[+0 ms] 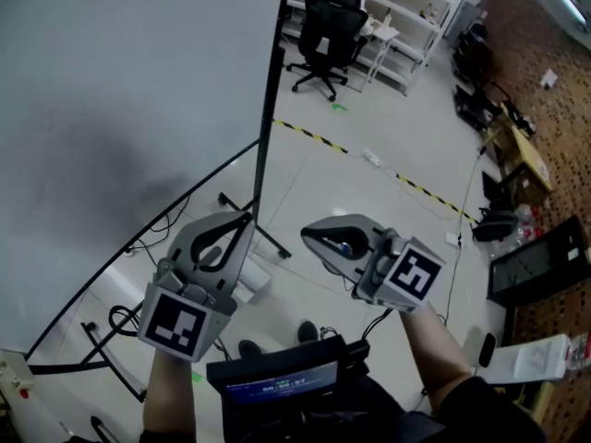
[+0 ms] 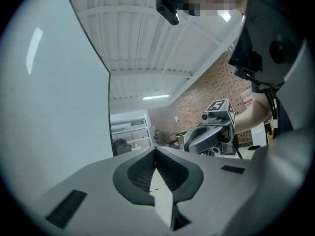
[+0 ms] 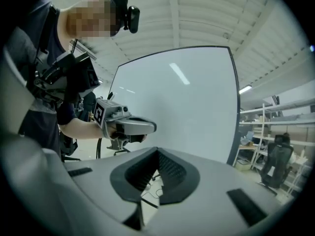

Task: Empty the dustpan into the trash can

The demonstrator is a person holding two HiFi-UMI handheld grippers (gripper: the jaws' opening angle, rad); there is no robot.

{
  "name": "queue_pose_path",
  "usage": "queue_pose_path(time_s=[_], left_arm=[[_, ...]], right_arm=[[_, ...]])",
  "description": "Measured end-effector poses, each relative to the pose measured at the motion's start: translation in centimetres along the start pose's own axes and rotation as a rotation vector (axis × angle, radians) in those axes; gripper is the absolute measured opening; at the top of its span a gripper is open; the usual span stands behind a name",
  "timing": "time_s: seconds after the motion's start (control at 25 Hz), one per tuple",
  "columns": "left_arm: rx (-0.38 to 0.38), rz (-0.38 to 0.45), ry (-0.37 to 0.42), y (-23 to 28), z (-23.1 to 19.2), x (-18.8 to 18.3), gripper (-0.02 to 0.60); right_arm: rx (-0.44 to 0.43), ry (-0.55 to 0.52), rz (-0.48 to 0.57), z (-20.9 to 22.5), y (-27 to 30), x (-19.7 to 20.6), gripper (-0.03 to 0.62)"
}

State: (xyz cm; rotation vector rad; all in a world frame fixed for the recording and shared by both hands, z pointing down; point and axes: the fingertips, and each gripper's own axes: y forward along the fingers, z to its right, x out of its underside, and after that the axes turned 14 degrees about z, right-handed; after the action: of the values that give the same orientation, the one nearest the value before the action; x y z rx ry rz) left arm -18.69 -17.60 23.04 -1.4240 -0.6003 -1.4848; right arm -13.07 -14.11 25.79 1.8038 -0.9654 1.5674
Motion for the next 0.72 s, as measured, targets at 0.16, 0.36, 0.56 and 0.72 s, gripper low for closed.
queue_pose_path(time_s=[0.16,0.36,0.56,0.72], left_arm=[[0.059,-0.018,0.032,1.6,3.0,0.8,-0.002],[0.063,-0.021,-0.013,4.0,5.9,0.8,-0.002],[0.016,-0.031,-0.016,7.3,8.7,0.0,-0.002],[-0.008,-0.013,0.017,9.9,11.5,-0.7,-0.002]], right_arm=[[0.052,-0.010,0.000,1.0,-2.7,0.0,0.008],[0.062,-0.003,0.034,1.7,-5.9,-0.8,0.008],[0.056,0.020,0.099,2.8,-10.7,-1.7,0.008],[0.063,0.102,0.135,3.8,-15.4,-1.4,0.008]])
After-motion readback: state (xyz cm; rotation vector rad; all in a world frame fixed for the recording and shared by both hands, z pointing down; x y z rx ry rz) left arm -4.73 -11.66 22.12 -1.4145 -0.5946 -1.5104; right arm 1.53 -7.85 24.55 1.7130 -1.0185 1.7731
